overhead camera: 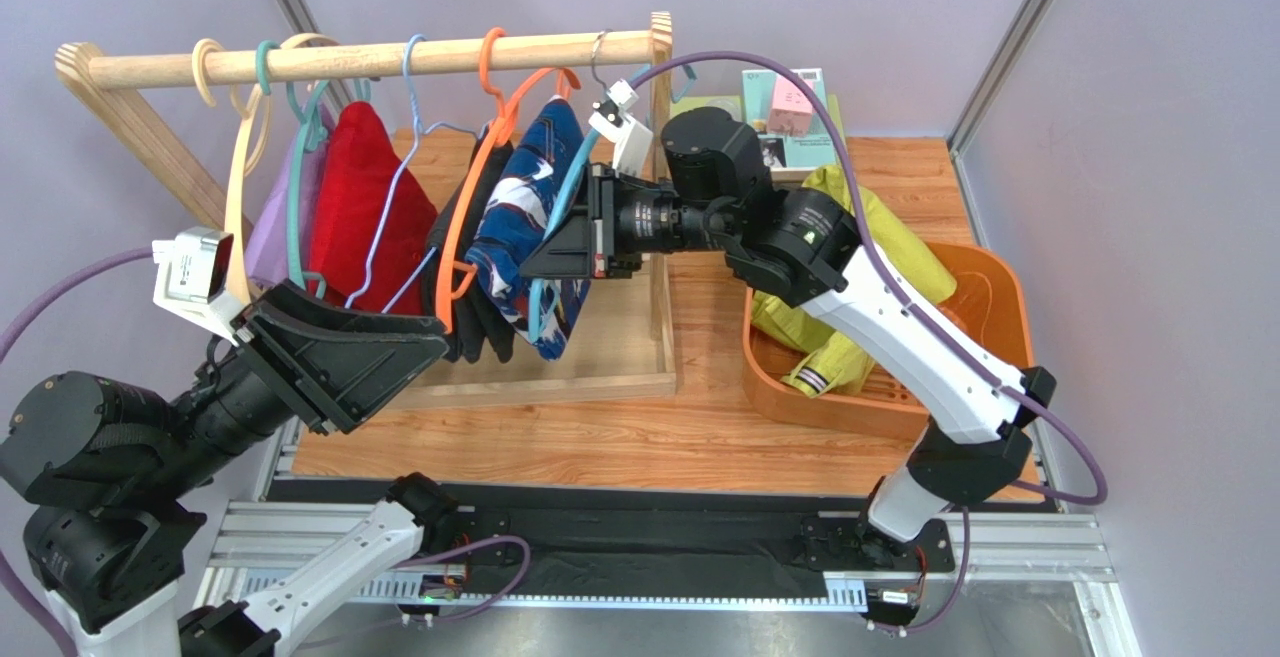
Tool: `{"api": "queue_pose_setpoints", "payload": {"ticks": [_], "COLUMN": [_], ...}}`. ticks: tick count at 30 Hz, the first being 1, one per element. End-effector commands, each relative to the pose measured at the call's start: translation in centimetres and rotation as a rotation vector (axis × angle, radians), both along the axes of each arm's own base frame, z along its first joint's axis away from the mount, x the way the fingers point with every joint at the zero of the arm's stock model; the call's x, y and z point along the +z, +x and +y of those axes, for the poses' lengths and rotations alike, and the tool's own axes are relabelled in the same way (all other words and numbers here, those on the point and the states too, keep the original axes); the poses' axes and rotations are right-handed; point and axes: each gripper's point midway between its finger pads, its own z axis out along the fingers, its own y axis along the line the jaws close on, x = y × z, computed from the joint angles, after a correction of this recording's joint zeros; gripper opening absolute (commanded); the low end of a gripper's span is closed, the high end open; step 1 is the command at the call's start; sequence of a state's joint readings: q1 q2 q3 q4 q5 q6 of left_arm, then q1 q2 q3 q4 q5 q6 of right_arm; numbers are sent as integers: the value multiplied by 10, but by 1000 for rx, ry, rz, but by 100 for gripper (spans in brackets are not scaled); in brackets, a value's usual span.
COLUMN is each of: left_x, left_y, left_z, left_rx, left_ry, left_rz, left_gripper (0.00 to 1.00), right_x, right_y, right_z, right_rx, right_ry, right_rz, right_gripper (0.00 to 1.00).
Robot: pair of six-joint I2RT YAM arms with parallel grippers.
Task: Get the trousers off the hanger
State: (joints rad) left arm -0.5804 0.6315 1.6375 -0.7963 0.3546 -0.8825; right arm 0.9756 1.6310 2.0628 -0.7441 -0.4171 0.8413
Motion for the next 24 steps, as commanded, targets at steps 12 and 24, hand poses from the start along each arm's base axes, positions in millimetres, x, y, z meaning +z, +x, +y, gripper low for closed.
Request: {"api": "queue_pose_setpoints", "payload": {"ticks": [12,24], "left_x": [-10,-8], "left_y": [17,27], "left_z": [-14,-19], "left_rx": [-14,-8], "left_ry": [49,58], "left_rz": [62,81], "left_gripper": [54,50], "right_x": [6,-2], "right_y": [-9,-19], "right_z": [-48,-71], "right_rx": [-62,-61], "right_ry": [1,-52], "right_rz": [-43,-61], "right_gripper": [24,38]}}
